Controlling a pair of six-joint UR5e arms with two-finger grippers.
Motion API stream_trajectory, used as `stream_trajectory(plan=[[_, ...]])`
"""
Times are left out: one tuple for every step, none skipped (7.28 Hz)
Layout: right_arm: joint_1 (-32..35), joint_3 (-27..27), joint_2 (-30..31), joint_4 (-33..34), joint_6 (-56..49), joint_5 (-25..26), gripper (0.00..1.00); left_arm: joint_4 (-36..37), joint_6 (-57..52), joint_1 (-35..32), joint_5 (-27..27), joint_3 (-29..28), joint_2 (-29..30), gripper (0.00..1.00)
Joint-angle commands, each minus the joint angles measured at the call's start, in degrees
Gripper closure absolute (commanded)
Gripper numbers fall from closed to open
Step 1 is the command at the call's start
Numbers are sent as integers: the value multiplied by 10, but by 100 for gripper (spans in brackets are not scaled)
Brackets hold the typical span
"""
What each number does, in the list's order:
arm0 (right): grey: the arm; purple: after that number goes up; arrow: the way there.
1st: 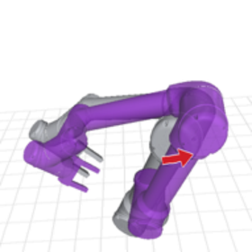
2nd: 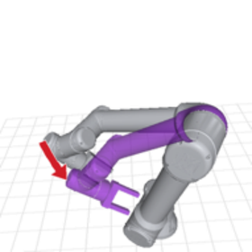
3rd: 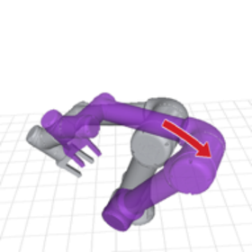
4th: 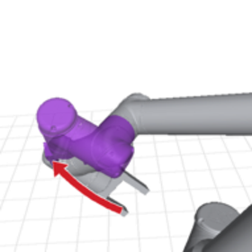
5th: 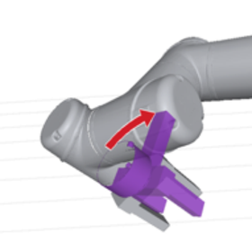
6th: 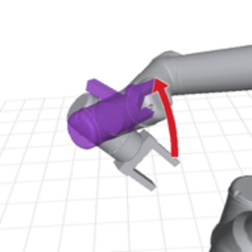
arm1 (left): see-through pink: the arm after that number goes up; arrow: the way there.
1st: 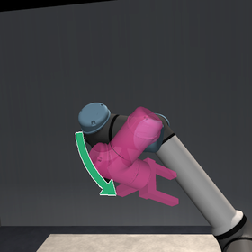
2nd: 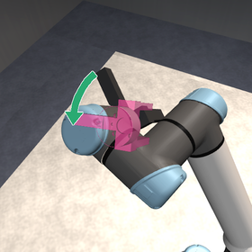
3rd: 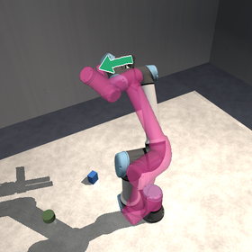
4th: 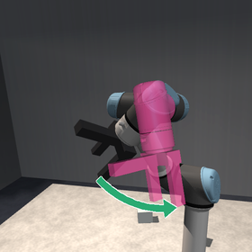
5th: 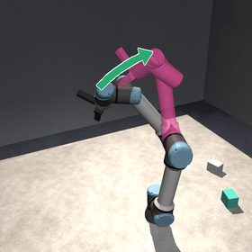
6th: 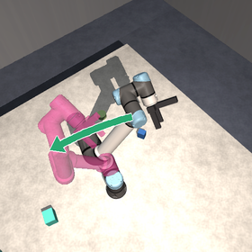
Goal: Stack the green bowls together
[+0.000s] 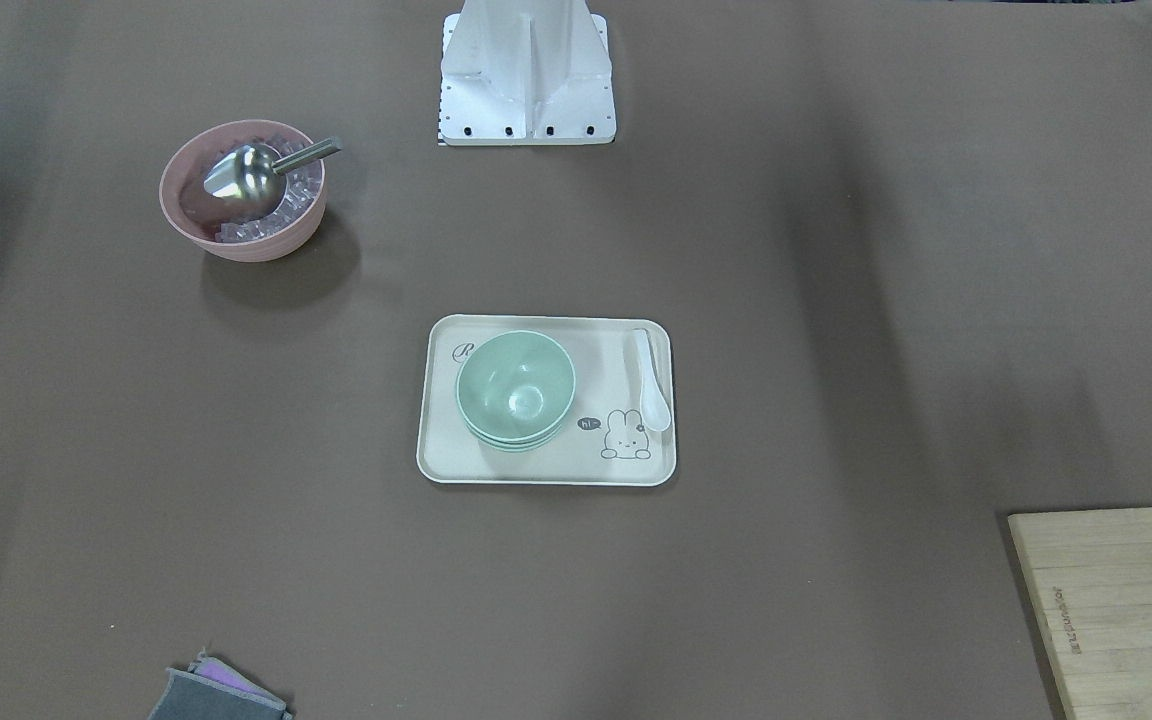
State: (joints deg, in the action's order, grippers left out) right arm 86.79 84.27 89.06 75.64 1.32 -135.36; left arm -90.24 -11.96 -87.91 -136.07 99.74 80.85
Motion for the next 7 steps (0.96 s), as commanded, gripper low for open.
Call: stream_trajectory(plan=[[7, 6, -6, 22, -2, -4, 0, 1, 2, -3, 0, 2, 2, 1], [6, 7, -7, 22, -2, -2, 0, 1, 2, -2, 1, 3, 2, 1], [7, 8, -7, 21, -2, -2, 0, 0, 2, -2, 2, 0, 2, 1], [7, 8, -8, 20, -2, -2, 0, -2, 2, -3, -1, 5, -2, 1], [6, 8, -7, 20, -2, 0, 0, -4, 2, -2, 0, 2, -3, 1], [6, 10, -7, 20, -1, -2, 0, -4, 2, -2, -1, -2, -3, 1], [6, 10, -7, 20, -1, -2, 0, -5, 2, -2, -1, -2, -3, 1]])
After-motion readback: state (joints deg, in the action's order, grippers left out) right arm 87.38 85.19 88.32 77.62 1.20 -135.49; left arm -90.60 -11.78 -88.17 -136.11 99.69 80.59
